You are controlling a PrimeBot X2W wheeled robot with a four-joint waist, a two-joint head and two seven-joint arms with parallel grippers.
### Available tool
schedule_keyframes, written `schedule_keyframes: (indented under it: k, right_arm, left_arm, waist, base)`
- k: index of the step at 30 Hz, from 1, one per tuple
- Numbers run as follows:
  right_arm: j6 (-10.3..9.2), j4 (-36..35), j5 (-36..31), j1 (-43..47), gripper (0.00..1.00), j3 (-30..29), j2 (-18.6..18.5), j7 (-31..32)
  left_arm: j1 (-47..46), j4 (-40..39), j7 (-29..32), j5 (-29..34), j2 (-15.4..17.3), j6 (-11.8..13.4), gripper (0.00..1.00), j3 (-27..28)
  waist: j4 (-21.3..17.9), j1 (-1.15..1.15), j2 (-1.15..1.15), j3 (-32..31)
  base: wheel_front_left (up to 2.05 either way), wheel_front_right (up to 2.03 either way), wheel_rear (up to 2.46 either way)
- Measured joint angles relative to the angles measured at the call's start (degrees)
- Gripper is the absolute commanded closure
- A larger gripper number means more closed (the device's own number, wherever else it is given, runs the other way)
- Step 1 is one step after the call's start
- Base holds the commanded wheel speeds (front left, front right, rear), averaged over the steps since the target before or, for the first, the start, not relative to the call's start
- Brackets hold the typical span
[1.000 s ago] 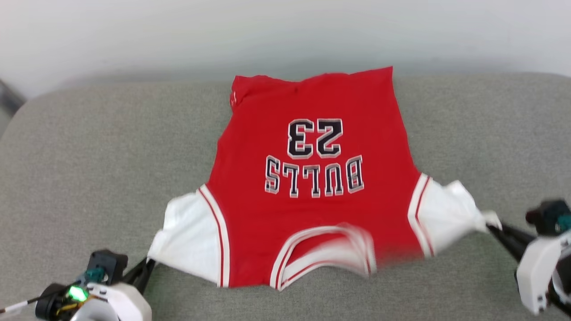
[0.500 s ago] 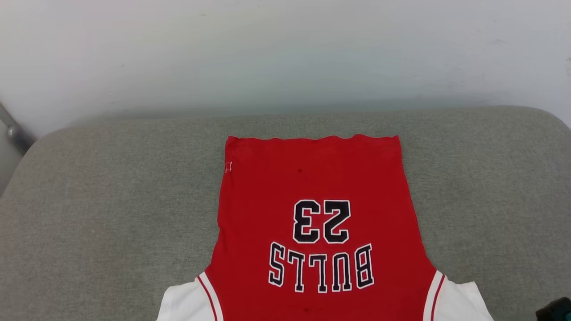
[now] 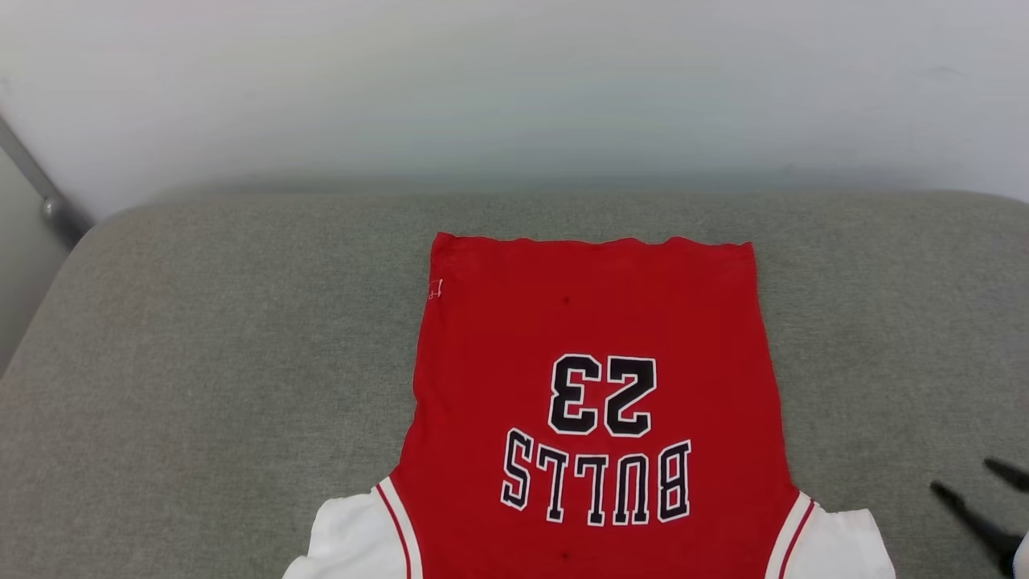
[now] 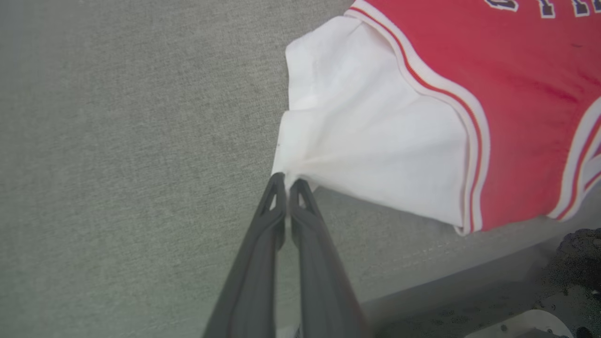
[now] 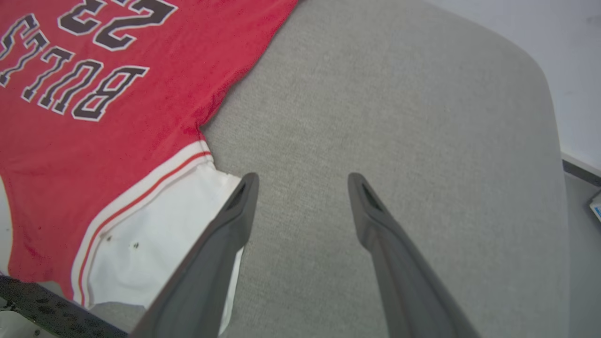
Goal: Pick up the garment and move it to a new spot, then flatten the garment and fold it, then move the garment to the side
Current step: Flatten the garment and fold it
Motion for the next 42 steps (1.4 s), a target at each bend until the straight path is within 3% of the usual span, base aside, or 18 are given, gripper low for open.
schedule_keyframes:
  k: [8,15,21,24,30,40,41,42]
  right_arm:
    - [-0.01,-5.42,0.33,-15.34,0.0,-8.09,-4.17,8.16]
    - [-0.01,-4.1,7.0,-34.79,0.0,-2.83,-8.1,28.77]
    - [-0.01,0.48,7.81,-49.83,0.0,2.25,-7.47,46.21]
    - [-0.01,3.33,6.93,-54.97,0.0,3.52,-6.28,51.55]
    - [-0.01,8.25,4.3,-61.0,0.0,3.59,-4.09,55.34]
    - [-0.02,11.5,3.9,-60.25,0.0,4.54,-3.21,54.54]
    - [-0.02,11.27,4.12,-60.2,0.05,4.75,-3.52,54.53]
    - [-0.02,10.98,4.16,-60.17,0.75,5.06,-3.8,54.08]
  left_arm:
    - [-5.42,-5.43,0.94,4.26,0.47,2.52,1.0,0.74]
    - [-10.22,-8.39,0.98,7.69,-1.77,3.67,1.0,1.43]
    - [-12.98,-9.33,0.45,9.65,-4.08,3.97,1.0,2.02]
    - [-14.32,-9.46,-0.05,10.7,-5.43,3.91,1.0,2.25]
    - [-17.06,-9.35,-0.57,12.32,-7.57,3.07,1.0,2.54]
    - [-18.85,-9.76,-1.58,13.93,-9.49,2.86,1.0,3.3]
    - [-18.86,-9.71,-1.71,13.99,-9.51,2.85,1.0,3.34]
    - [-18.85,-9.62,-1.78,13.99,-9.55,2.85,1.0,3.37]
  waist:
    - [3.1,0.01,0.0,5.16]
    - [6.94,0.02,0.0,12.52]
    - [10.54,0.02,0.0,19.36]
    - [12.31,0.02,0.0,22.71]
    - [15.77,0.02,0.0,28.71]
    - [19.73,0.01,0.0,34.46]
    - [19.8,0.01,0.0,34.6]
    - [19.77,0.01,0.0,34.63]
  base:
    - [0.0,0.0,0.0]
    - [0.0,0.0,0.0]
    - [0.0,0.0,0.0]
    - [0.0,0.0,0.0]
    - [0.0,0.0,0.0]
    - [0.0,0.0,0.0]
    - [0.0,0.0,0.0]
    - [0.0,0.0,0.0]
